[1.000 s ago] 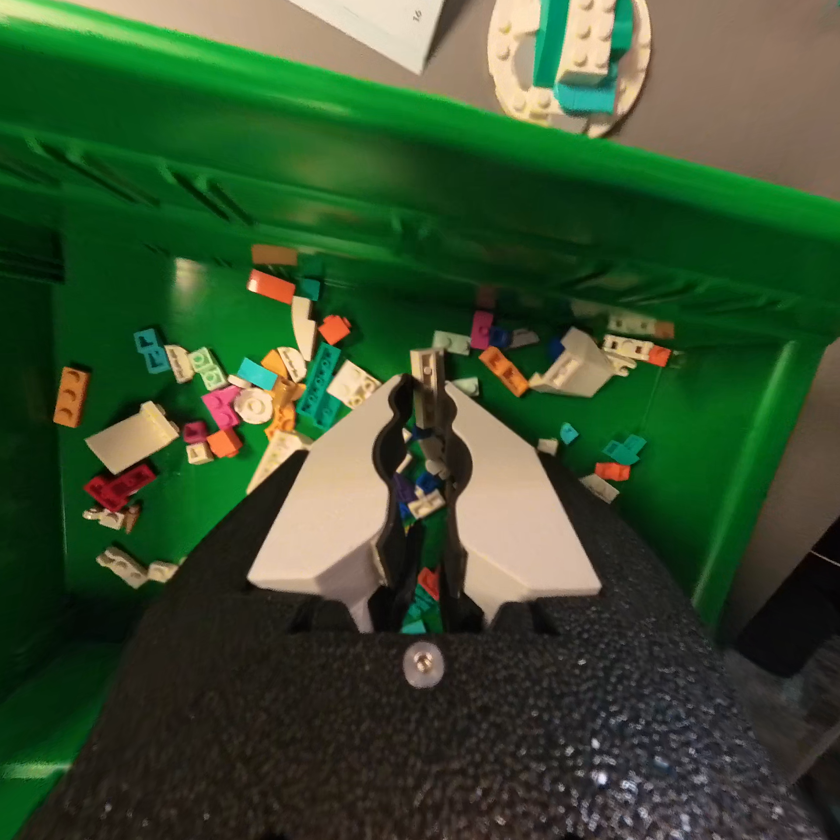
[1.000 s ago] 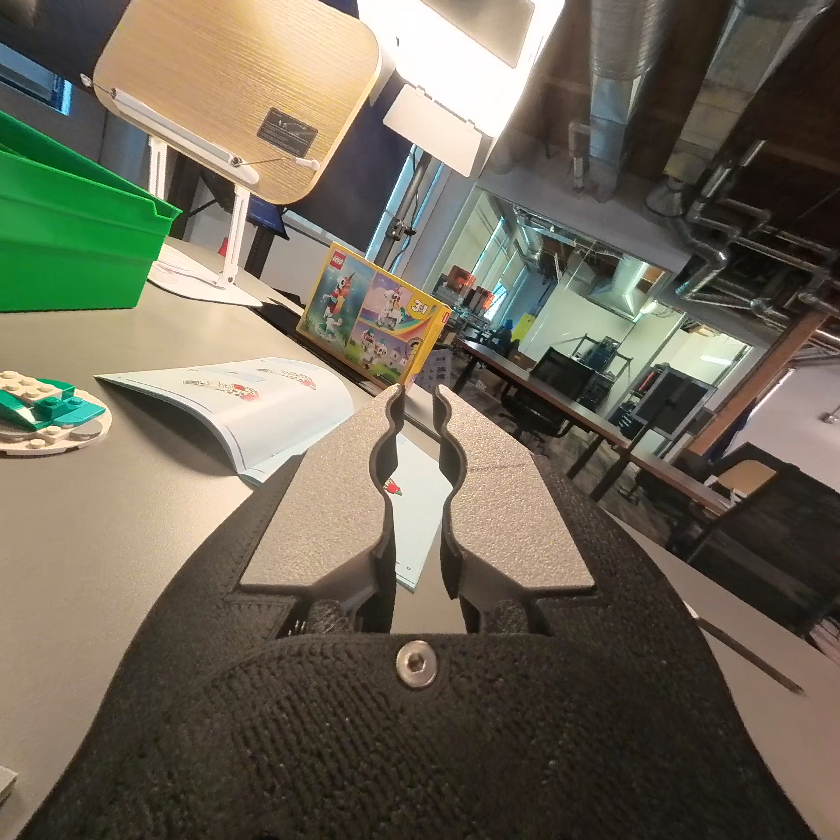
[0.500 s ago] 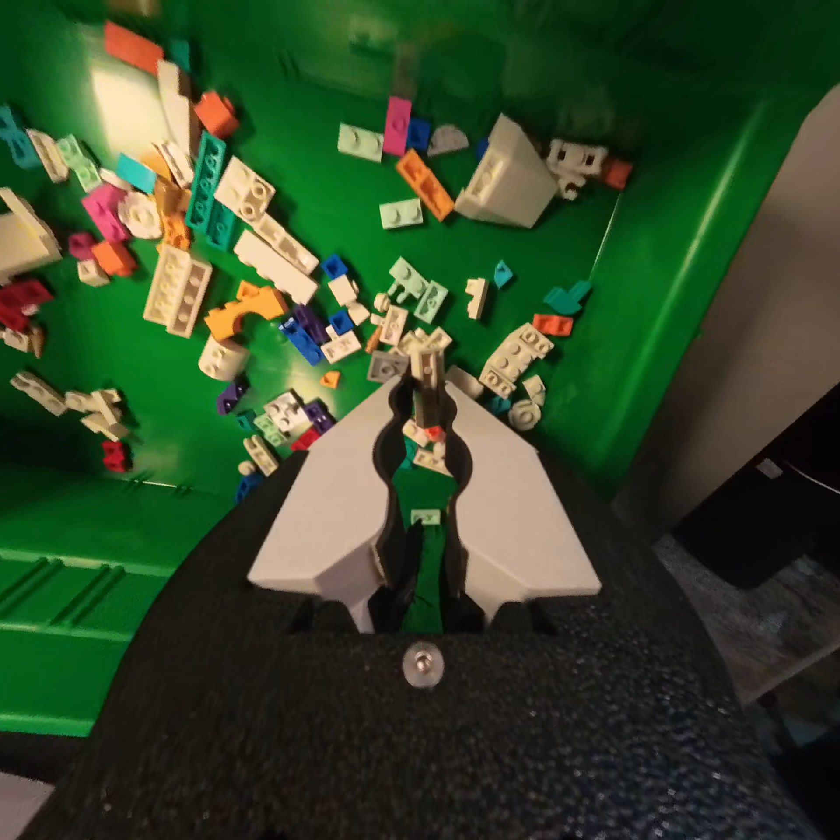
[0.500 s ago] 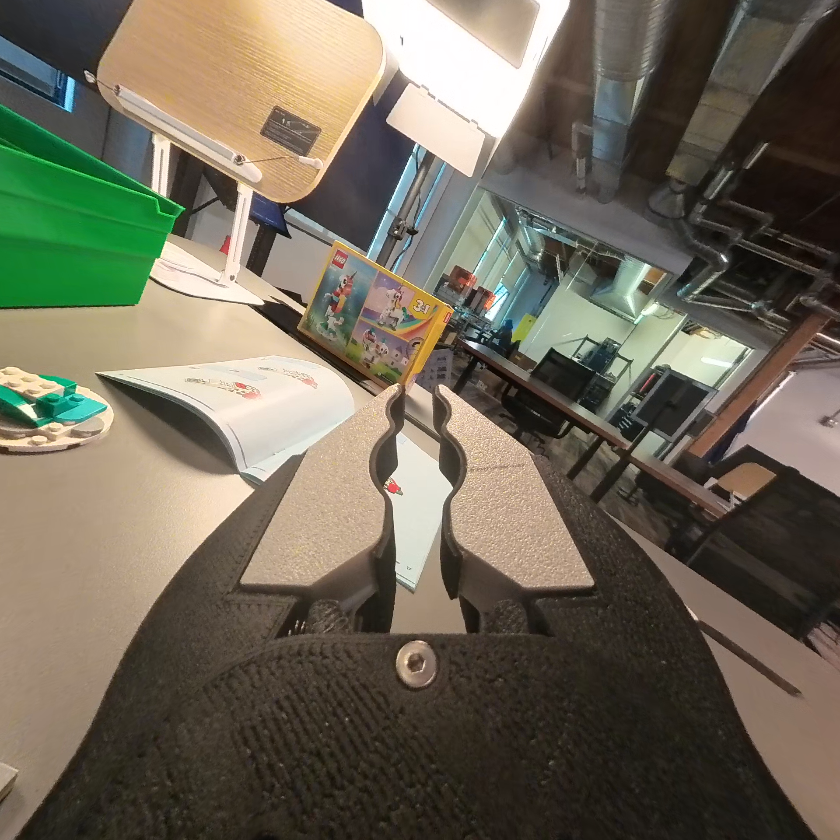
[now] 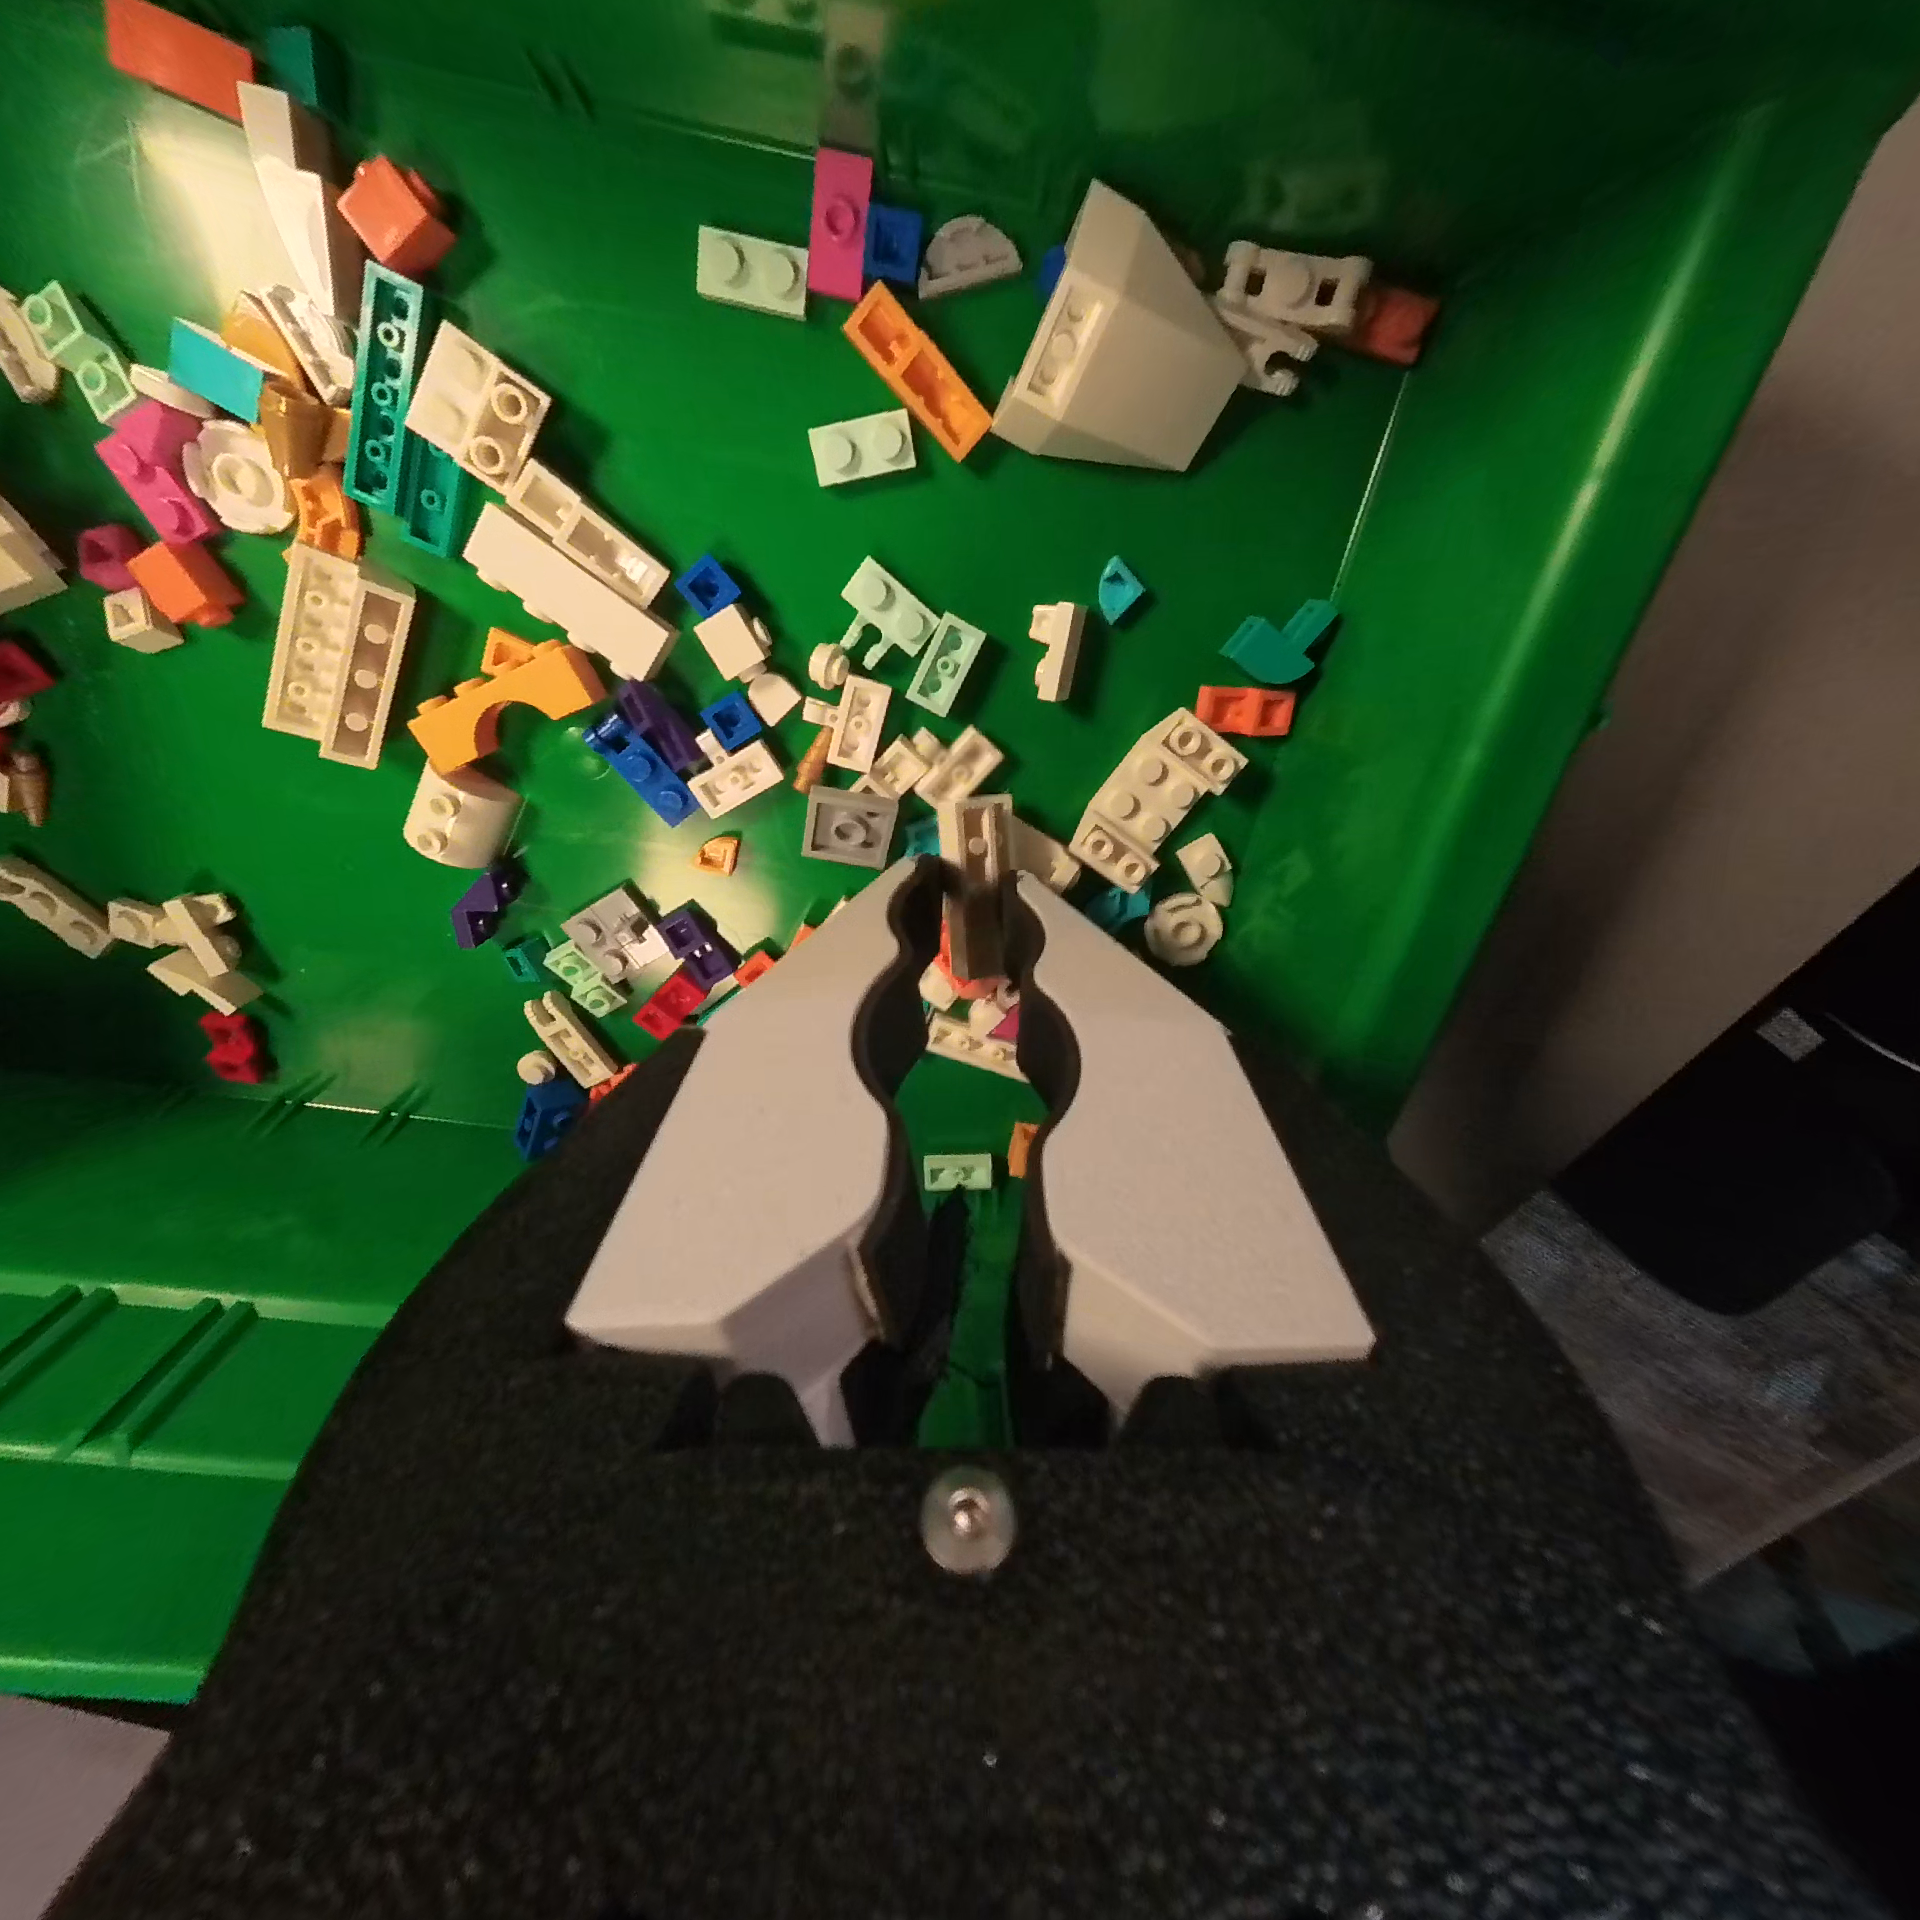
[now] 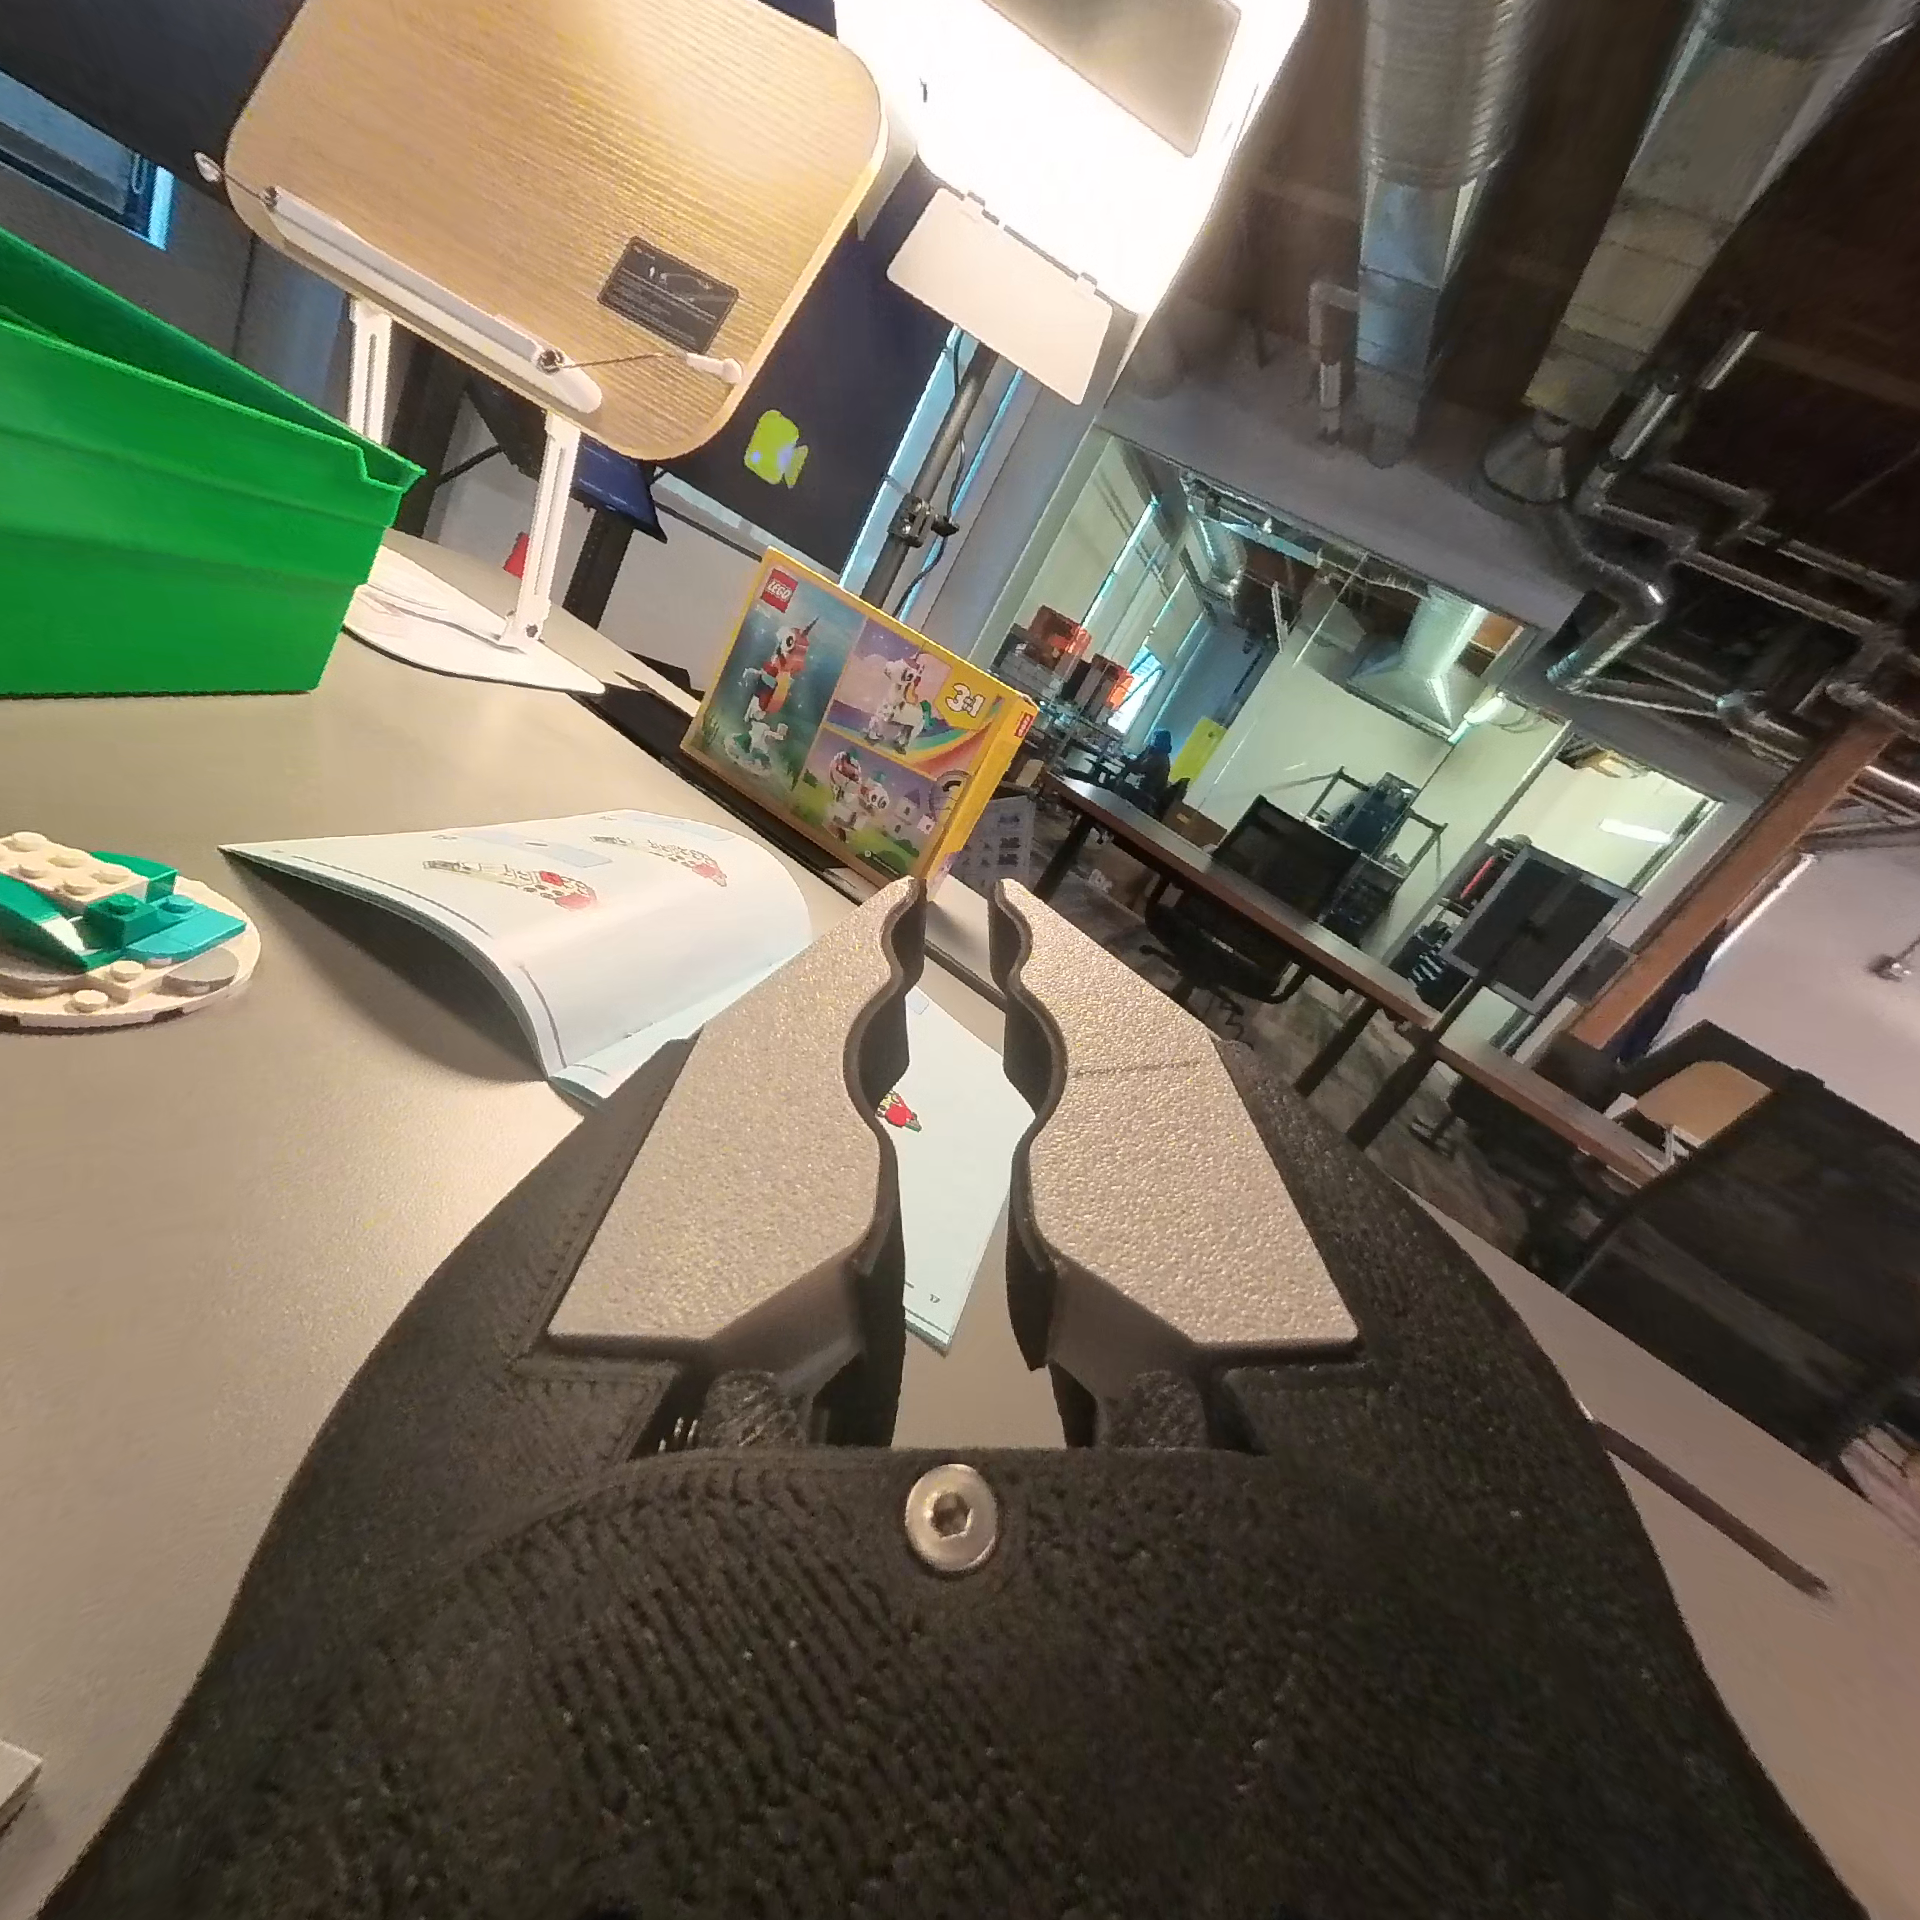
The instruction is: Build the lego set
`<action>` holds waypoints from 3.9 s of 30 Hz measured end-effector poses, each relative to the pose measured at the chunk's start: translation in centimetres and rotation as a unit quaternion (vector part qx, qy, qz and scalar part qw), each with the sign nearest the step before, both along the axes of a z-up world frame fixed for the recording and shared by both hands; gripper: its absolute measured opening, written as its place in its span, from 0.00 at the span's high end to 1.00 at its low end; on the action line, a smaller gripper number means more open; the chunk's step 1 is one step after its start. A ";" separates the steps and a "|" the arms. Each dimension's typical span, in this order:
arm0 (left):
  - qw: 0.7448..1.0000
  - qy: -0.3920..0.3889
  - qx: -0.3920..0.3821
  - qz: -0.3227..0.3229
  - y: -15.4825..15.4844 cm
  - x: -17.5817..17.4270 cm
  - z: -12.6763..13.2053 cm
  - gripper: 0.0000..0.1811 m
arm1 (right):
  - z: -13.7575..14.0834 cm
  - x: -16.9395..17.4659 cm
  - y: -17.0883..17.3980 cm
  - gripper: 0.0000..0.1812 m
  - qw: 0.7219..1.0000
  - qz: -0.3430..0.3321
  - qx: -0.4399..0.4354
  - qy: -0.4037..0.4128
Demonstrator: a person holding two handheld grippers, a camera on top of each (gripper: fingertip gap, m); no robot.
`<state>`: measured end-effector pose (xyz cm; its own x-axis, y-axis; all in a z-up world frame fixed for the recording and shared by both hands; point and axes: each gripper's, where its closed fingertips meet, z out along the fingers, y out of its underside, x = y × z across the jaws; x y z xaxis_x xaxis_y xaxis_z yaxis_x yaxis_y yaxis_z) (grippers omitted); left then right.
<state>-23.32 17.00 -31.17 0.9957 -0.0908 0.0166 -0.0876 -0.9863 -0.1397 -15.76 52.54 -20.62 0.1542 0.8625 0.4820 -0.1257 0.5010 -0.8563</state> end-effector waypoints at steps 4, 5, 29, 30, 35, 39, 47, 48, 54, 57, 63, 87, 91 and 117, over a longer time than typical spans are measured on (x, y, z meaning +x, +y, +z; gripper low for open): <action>1.000 -0.006 0.005 -0.003 0.3 0.3 -0.1 0.95 | 0.1 0.0 0.0 0.94 1.000 0.001 -0.003 0.001; 1.000 -0.006 0.005 -0.003 0.3 0.3 -0.1 0.95 | 0.1 0.0 0.0 0.94 1.000 0.001 -0.003 0.001; 0.999 -0.001 0.031 0.012 0.8 0.0 0.4 0.93 | 0.1 0.1 0.0 0.94 1.000 0.002 -0.003 0.002; 0.999 -0.001 0.033 0.013 0.8 0.0 0.4 0.93 | 0.1 0.1 0.0 0.94 1.000 0.002 -0.003 0.002; 0.999 -0.002 0.039 0.018 0.9 -0.1 0.6 0.91 | 0.1 0.1 0.0 0.94 1.000 0.002 -0.004 0.002; 0.999 -0.009 0.044 0.025 1.0 -0.1 0.7 0.89 | 0.1 0.1 0.0 0.94 1.000 0.003 -0.004 0.002; 0.998 -0.012 0.047 0.031 1.1 -0.2 0.7 0.87 | 0.1 0.1 0.0 0.94 1.000 0.003 -0.005 0.003; 0.998 -0.012 0.047 0.031 1.1 -0.2 0.7 0.87 | 0.1 0.1 0.0 0.94 1.000 0.003 -0.005 0.003; 0.998 -0.012 0.054 0.035 1.2 -0.3 0.9 0.86 | 0.1 0.1 0.1 0.94 1.000 0.002 -0.006 0.003; 0.997 -0.013 0.059 0.039 1.2 -0.4 1.0 0.86 | 0.1 0.1 0.1 0.94 1.000 0.002 -0.005 0.003; 0.996 -0.008 0.076 0.039 1.4 -0.6 1.3 0.85 | 0.1 0.1 0.0 0.94 1.000 0.004 -0.003 0.003; 0.991 0.004 0.127 0.035 2.5 -0.6 3.3 0.83 | 0.1 0.1 0.0 0.94 1.000 0.003 -0.002 0.002; 0.991 -0.014 0.125 0.047 2.3 -0.2 3.1 0.80 | 0.1 0.1 0.0 0.94 1.000 0.003 -0.002 0.002; 0.989 -0.005 0.133 0.058 2.2 -0.6 3.1 0.79 | 0.1 0.0 -0.1 0.95 1.000 0.006 -0.001 0.001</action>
